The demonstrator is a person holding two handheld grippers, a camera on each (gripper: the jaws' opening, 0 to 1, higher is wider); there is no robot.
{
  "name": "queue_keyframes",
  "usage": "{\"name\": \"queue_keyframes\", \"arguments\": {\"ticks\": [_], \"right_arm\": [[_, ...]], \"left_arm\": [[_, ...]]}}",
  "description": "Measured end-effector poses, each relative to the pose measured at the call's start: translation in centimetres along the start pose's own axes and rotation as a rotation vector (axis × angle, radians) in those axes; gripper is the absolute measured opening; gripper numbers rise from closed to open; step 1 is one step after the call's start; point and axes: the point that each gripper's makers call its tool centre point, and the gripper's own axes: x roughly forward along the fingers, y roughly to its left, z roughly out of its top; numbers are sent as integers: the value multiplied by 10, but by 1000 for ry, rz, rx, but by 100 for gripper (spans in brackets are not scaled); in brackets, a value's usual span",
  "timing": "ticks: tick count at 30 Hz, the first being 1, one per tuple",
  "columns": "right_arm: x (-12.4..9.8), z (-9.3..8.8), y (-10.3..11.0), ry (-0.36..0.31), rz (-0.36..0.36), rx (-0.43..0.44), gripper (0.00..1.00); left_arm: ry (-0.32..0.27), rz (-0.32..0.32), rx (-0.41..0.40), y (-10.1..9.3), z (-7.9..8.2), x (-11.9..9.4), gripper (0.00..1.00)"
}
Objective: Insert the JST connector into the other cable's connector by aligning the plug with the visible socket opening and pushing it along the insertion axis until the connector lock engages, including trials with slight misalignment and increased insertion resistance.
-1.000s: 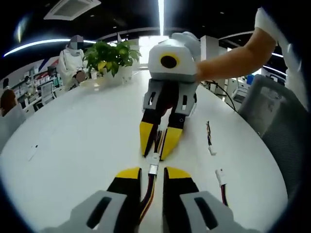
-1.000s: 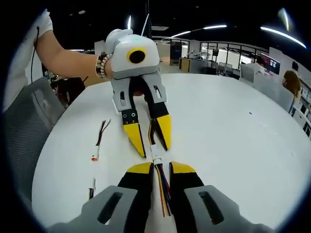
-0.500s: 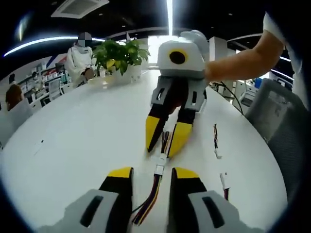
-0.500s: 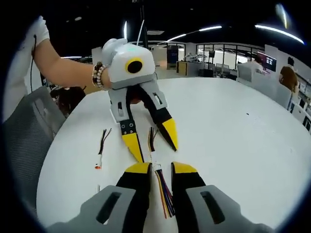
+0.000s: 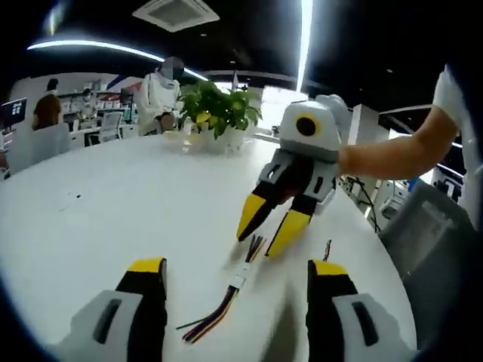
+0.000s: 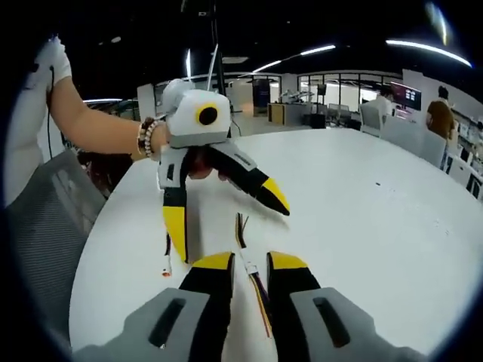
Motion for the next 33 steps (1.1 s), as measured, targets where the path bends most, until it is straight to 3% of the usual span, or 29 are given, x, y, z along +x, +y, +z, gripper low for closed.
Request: {"name": "queue_keyframes", "arguments": {"ticks": [8,13,27,33], "right_arm": [[-16,12,9,-35,-36,13,16],[-22,10,17,-38,-48,22,16],[-37,-21,41,2,-59,67,17],[-42,-27,46,12,-60,68,17]], "left_arm": [[-11,26,-19,-13,3,-24,71],[-13,47,-49,-20,0,-39,66],[-15,33,15,-47,-3,-45,65],[5,16,45,-57,-14,-41,65]]}}
